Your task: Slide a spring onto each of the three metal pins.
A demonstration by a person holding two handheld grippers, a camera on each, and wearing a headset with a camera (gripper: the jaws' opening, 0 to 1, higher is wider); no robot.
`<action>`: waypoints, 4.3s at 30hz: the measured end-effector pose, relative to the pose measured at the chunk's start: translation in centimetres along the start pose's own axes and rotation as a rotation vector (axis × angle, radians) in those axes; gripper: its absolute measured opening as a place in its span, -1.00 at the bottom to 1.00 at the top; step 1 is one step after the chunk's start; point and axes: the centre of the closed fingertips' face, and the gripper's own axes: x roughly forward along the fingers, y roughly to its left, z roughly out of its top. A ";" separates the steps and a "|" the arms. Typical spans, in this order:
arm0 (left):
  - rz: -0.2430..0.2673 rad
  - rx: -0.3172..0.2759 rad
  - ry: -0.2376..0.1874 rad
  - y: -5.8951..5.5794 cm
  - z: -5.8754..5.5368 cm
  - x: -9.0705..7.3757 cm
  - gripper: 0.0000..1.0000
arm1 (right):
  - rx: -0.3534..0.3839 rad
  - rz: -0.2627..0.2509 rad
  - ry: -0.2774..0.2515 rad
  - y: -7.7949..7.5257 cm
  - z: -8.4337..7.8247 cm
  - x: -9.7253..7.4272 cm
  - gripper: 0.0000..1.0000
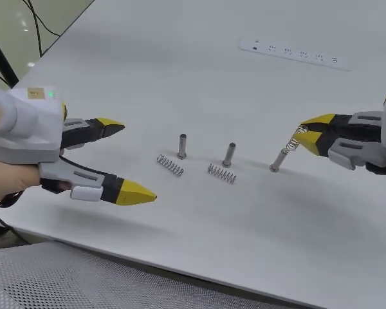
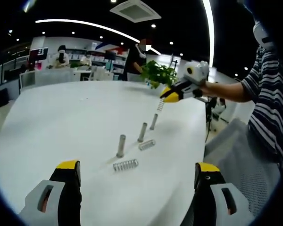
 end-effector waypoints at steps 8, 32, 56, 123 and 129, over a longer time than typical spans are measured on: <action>0.004 -0.005 0.000 0.2 -0.1 0.0 0.96 | 0.008 -0.001 0.015 -0.1 -0.6 0.6 -0.85; 0.014 -0.016 0.006 0.1 -0.3 -0.4 0.92 | 0.032 0.024 0.118 1.1 -4.7 3.1 -0.85; 0.012 -0.022 0.010 -0.2 -0.5 -0.3 0.89 | 0.031 0.043 0.155 1.8 -6.0 3.3 -0.81; 0.022 -0.021 0.005 0.0 0.0 -0.3 0.88 | 0.193 0.105 0.056 6.9 -4.8 2.4 -0.69; 0.024 -0.019 0.007 -0.1 0.0 -0.3 0.87 | 0.169 0.144 0.036 8.0 -3.1 4.3 -0.69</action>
